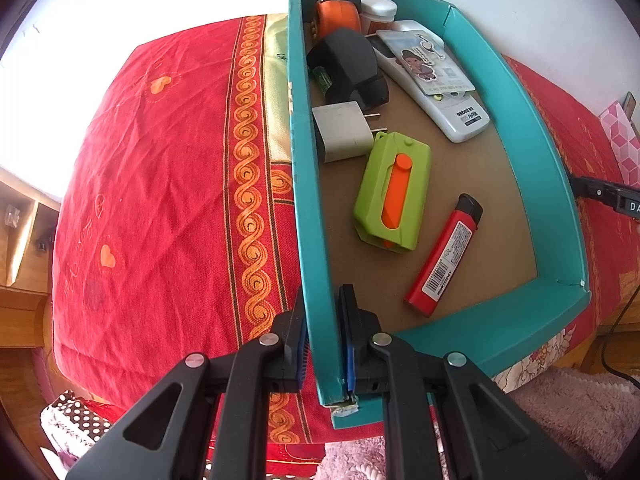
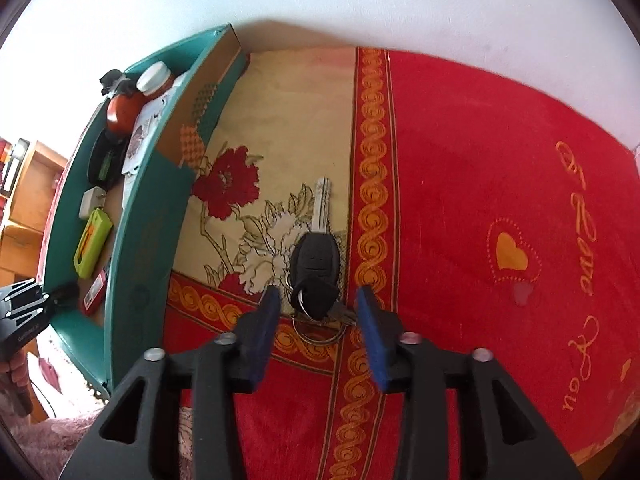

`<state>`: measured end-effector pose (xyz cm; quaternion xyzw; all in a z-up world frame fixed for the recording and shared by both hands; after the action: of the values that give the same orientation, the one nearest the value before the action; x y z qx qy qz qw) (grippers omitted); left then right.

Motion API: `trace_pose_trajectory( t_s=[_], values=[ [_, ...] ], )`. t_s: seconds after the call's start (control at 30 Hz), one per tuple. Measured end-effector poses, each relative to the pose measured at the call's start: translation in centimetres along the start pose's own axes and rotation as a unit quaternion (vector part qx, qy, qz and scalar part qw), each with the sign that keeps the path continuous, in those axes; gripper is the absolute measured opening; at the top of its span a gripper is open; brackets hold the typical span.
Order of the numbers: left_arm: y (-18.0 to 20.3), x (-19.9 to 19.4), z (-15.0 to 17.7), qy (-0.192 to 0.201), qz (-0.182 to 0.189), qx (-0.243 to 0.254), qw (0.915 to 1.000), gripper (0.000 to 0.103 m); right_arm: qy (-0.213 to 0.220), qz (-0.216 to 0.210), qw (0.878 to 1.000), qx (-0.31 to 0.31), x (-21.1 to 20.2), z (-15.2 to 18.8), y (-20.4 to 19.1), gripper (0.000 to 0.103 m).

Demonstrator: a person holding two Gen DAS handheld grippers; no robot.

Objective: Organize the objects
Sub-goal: 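Close the right tool on the car key and lift it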

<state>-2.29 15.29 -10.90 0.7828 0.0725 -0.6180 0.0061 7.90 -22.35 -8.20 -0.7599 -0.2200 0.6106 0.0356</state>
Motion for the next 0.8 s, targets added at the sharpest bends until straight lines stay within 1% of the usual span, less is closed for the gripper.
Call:
trace_pose_trajectory(
  t_s=[0.03,0.07,0.13,0.23,0.27,0.43,0.5,0.57,0.63,0.7,0.8],
  values=[
    [0.0,0.0,0.0,0.0,0.0,0.001,1.0,0.011,0.004,0.002,1.0,-0.003,-0.1,-0.1,-0.2,0.054],
    [0.0,0.0,0.0,0.0,0.0,0.002,1.0,0.011,0.006,0.002,1.0,-0.006,-0.1,-0.2,-0.4,0.055],
    [0.0,0.0,0.0,0.0,0.001,0.002,1.0,0.011,0.003,0.005,1.0,-0.011,0.3,-0.4,-0.9,0.055],
    [0.0,0.0,0.0,0.0,0.0,0.001,1.0,0.011,-0.004,0.022,1.0,-0.016,1.5,-1.2,-1.4,0.055],
    [0.0,0.0,0.0,0.0,0.0,0.002,1.0,0.011,0.0,0.028,0.999,-0.018,1.8,-1.4,-1.7,0.055],
    [0.0,0.0,0.0,0.001,0.001,0.003,1.0,0.011,-0.003,0.055,0.998,-0.025,3.0,-2.3,-2.5,0.055],
    [0.0,0.0,0.0,0.001,0.001,0.003,1.0,0.011,-0.004,0.073,0.997,-0.034,3.7,-2.6,-3.5,0.05],
    [0.0,0.0,0.1,0.001,0.001,0.003,1.0,0.011,0.005,0.076,0.997,-0.034,3.8,-2.3,-3.9,0.042],
    [0.0,0.0,0.1,0.002,0.002,0.002,1.0,0.011,0.013,0.078,0.997,-0.024,3.8,-2.3,-3.8,0.029],
    [-0.1,-0.1,0.1,0.003,0.003,-0.001,1.0,0.011,0.018,0.073,0.997,-0.008,3.7,-2.3,-3.4,0.029],
    [-0.2,-0.1,0.3,0.003,0.003,-0.001,1.0,0.011,0.019,0.075,0.997,-0.002,3.8,-2.3,-3.5,0.029]
  ],
)
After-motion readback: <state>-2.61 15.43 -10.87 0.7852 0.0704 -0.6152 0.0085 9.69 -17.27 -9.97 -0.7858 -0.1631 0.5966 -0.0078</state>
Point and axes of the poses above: each gripper's, at about its wrist camera, not at the fingertips, and x roughly the way its jaws point, y to its right, z to its underside, the point moved 3 cm from there along x, roughly the way its jaws point, and after that the axes turned 9 degrees about -z, right-handed, at the moved point
